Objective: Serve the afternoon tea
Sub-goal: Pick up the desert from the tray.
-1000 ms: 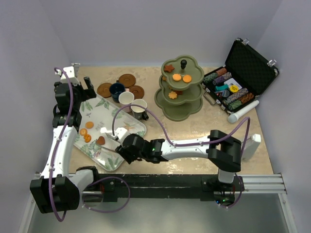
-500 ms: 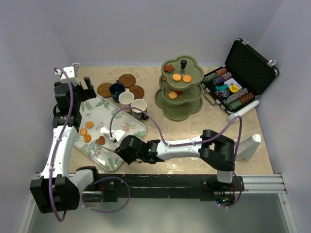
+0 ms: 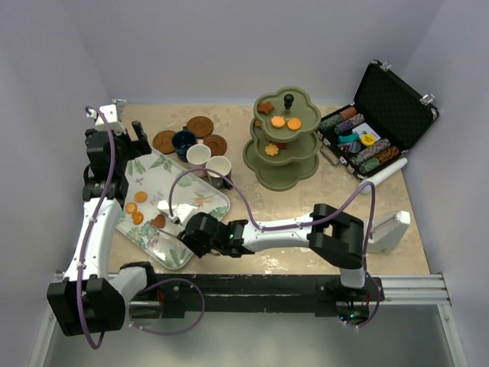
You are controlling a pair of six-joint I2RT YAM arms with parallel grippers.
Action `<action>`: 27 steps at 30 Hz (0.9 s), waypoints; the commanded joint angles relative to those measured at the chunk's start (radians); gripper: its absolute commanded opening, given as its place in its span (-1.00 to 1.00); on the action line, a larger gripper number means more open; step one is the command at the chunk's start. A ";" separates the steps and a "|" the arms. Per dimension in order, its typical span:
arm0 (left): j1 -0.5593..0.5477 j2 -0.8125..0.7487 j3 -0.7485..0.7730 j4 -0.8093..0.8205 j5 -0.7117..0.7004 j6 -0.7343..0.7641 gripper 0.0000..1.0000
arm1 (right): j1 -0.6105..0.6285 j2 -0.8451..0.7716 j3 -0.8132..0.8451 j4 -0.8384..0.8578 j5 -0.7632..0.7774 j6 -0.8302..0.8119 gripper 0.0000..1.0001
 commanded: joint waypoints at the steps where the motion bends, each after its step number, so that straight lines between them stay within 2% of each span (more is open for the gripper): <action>1: -0.006 -0.003 0.010 0.038 0.005 -0.002 0.99 | 0.004 -0.004 0.046 0.026 0.028 -0.013 -0.06; 16: -0.004 -0.005 0.010 0.038 0.008 -0.002 0.99 | 0.004 -0.064 0.059 -0.013 0.047 0.004 -0.28; 27: -0.006 -0.003 0.012 0.038 0.012 -0.003 0.99 | 0.003 -0.139 0.088 -0.055 0.071 0.030 -0.58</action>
